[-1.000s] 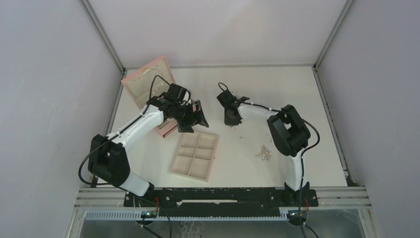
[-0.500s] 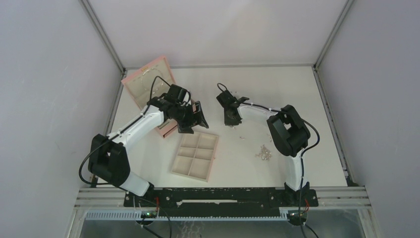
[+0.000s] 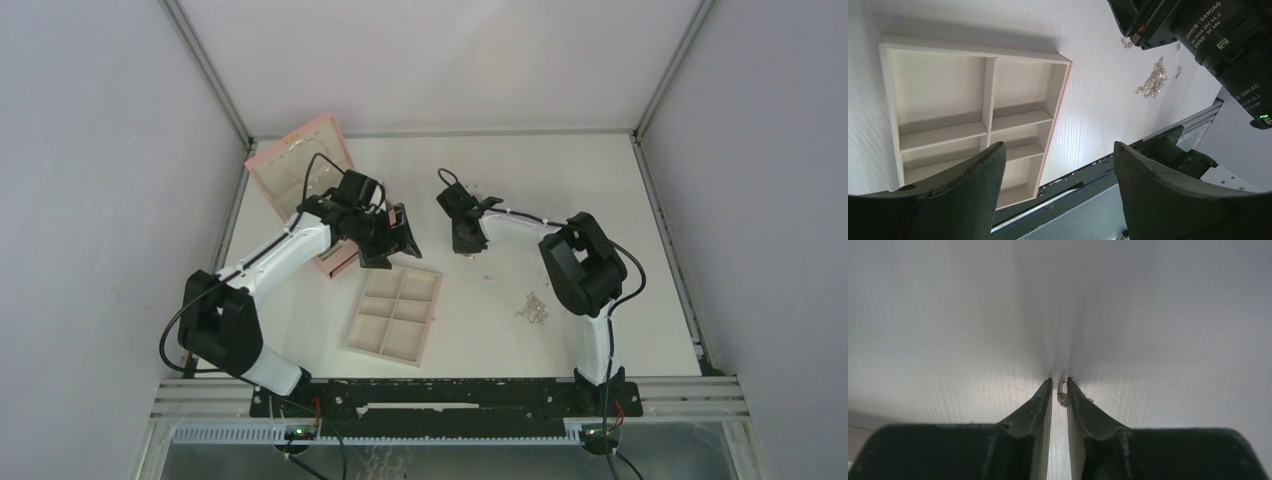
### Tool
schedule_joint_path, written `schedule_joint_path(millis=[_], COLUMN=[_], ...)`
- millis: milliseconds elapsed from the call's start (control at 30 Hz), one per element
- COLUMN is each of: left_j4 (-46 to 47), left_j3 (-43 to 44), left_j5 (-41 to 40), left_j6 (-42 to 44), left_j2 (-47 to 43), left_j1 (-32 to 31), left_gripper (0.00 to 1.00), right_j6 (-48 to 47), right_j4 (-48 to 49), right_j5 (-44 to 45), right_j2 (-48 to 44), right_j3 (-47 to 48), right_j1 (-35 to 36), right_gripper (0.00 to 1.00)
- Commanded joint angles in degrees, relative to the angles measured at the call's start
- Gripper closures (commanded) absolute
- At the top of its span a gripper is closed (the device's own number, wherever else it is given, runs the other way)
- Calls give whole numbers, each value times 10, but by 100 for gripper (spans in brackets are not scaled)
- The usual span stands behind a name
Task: Organize the mixed jewelry
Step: Pick up the jewelry from the center of the board.
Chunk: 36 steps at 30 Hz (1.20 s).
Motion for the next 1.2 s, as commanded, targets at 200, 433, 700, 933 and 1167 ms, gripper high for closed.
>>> schedule_joint_path(millis=[200,433,700,933,1167], left_j4=[12,14,15,14,13], left_j3=[-10,-11,-11,-9,-1], left_j5=[9,10,12,13,11], left_j6=[-3,-3,-4,-5,-1], left_j2=[-2,-1,1,0,4], left_j1=[1,1,1,1,0], left_gripper=[17,17,17,17,17], right_j6=[-15,-22,-22,-23,-28], right_j4=[-25,-17,-12,-13,-18], right_j5=[5,0,-6,-4,-9], right_j2=[-24,-30,-26,-28,-40], right_j3=[-28,-43,-45,-45,-46], right_j1=[1,9,15,15,11], right_gripper=[72,71,75,85,100])
